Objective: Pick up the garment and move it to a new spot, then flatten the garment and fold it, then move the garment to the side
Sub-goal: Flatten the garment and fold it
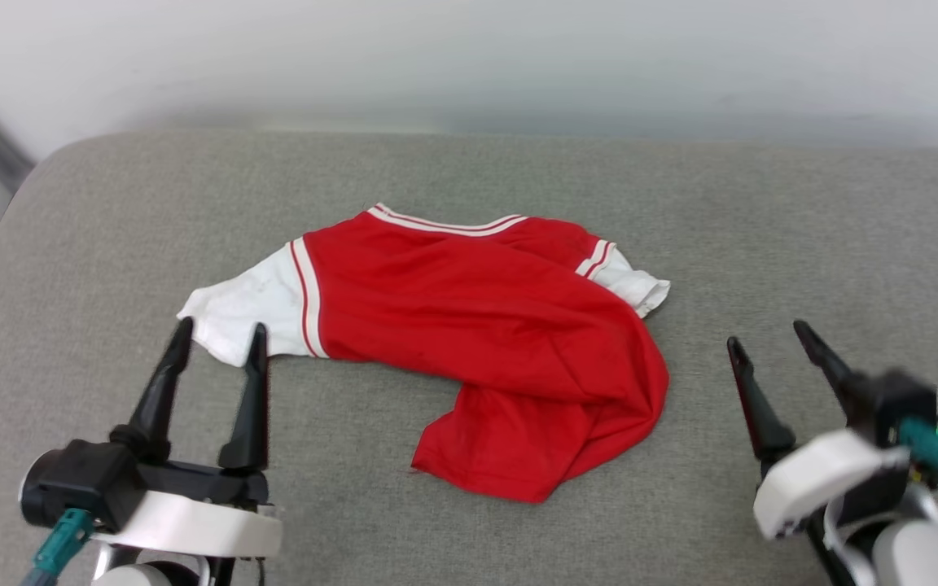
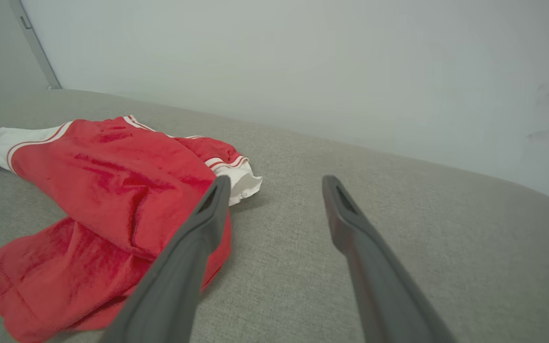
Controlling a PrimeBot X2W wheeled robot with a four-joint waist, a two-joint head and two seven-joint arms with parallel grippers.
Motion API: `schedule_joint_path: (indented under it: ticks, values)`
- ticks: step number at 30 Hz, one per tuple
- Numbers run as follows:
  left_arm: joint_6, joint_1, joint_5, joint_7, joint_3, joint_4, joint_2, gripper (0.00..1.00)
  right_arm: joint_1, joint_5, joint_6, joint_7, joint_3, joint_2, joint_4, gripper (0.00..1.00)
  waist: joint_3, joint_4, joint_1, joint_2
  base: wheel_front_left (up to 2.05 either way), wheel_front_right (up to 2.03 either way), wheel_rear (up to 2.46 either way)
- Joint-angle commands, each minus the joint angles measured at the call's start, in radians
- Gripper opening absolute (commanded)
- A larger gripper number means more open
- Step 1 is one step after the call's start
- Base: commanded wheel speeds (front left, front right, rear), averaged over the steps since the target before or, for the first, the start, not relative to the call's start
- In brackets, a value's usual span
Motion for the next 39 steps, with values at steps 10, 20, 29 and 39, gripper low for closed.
schedule_joint_path:
  ticks: [10,20,29,39]
  values:
    - [-0.071,-0.051,0.066,-0.002,0.003,-0.017,-0.070,1.00,-0.321,0.237,-0.001,0.740,0.098,-0.199,-0.038,1.00,0.112,0.099,0.0002,0.0000,0.00,0.00,0.00]
    - [-0.097,-0.103,0.100,-0.003,-0.021,-0.009,-0.129,1.00,-0.577,0.240,-0.001,1.090,0.053,-0.157,0.133,1.00,0.200,0.214,0.0002,0.0000,0.00,0.00,0.00]
    - [-0.103,-0.114,0.117,-0.003,-0.032,-0.007,-0.153,1.00,-0.578,0.141,-0.001,1.153,0.120,-0.224,0.270,1.00,0.234,0.287,0.0002,0.0000,0.00,0.00,0.00]
    - [-0.103,-0.126,0.112,-0.003,-0.044,-0.029,-0.141,1.00,-0.500,0.161,-0.001,1.123,0.098,-0.228,0.350,1.00,0.258,0.304,0.0002,0.0000,0.00,0.00,0.00]
